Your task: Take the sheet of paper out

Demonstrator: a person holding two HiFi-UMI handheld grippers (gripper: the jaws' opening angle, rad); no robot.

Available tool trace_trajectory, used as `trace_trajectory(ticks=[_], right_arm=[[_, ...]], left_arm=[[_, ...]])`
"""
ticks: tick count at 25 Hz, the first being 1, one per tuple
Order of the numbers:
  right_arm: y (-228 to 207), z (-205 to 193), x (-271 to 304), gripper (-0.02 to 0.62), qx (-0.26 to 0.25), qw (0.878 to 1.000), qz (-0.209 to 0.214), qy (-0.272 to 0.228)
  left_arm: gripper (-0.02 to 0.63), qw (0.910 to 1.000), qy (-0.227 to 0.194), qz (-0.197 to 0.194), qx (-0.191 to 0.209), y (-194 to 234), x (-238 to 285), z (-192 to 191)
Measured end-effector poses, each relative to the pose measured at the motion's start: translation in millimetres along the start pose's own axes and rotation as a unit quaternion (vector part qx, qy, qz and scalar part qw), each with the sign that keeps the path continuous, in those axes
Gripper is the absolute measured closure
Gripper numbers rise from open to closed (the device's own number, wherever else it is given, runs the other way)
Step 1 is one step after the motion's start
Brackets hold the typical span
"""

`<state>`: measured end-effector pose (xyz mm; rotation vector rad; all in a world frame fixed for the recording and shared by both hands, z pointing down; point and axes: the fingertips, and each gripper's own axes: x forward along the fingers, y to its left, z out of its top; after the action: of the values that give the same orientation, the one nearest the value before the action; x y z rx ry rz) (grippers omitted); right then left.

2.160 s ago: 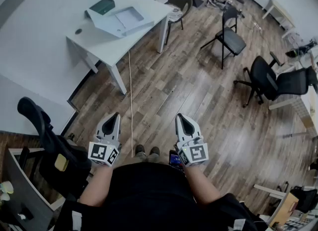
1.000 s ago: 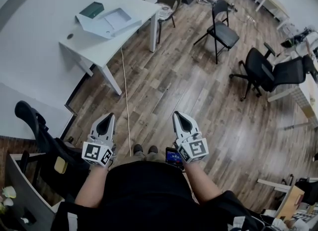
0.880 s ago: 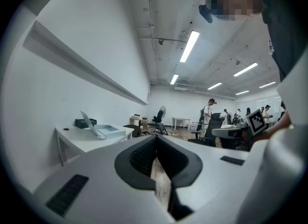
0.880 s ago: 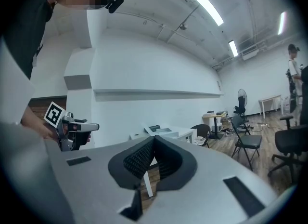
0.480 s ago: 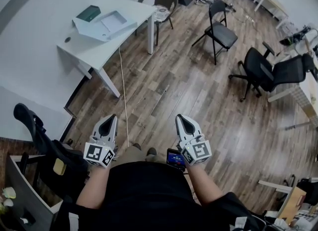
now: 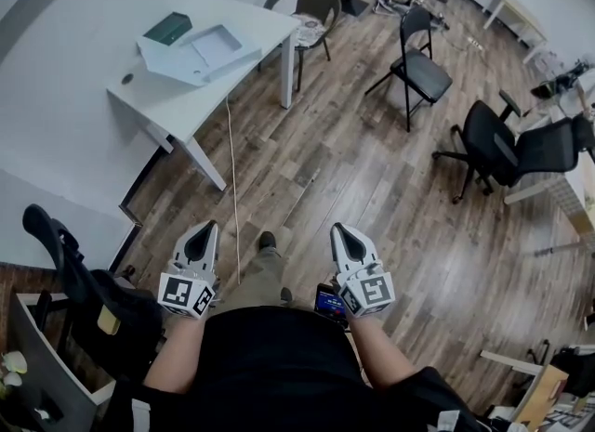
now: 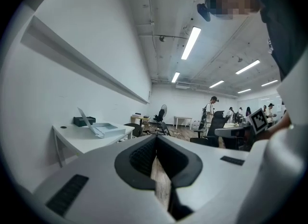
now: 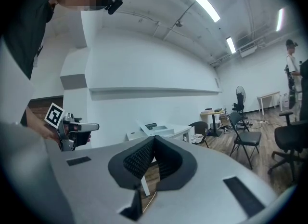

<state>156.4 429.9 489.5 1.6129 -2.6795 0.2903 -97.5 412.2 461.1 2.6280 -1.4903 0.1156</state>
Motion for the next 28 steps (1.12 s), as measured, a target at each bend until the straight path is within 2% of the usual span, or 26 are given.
trace_trajectory(ticks=[8,20,28], right_arm=[[-38.7,12.5,70.5,0.584,-0.017,1.0,-0.016,0.009],[-79.3,59.7,231.2,0.584,-0.035,0.999,-0.002,0.002],[-104.1,66.4,303.7,0.584,-0.05,0.999,-0.007,0.009]], left_arm=[[0.603,0.9995,-0.015,0.024,-0.017,48.4,62.3,1.7],[0.603,0.999,-0.035,0.007,-0.028,156.2,196.6,41.7],[0.603,0.9981,-0.036,-0.003,-0.049,207.5,264.4,33.8]])
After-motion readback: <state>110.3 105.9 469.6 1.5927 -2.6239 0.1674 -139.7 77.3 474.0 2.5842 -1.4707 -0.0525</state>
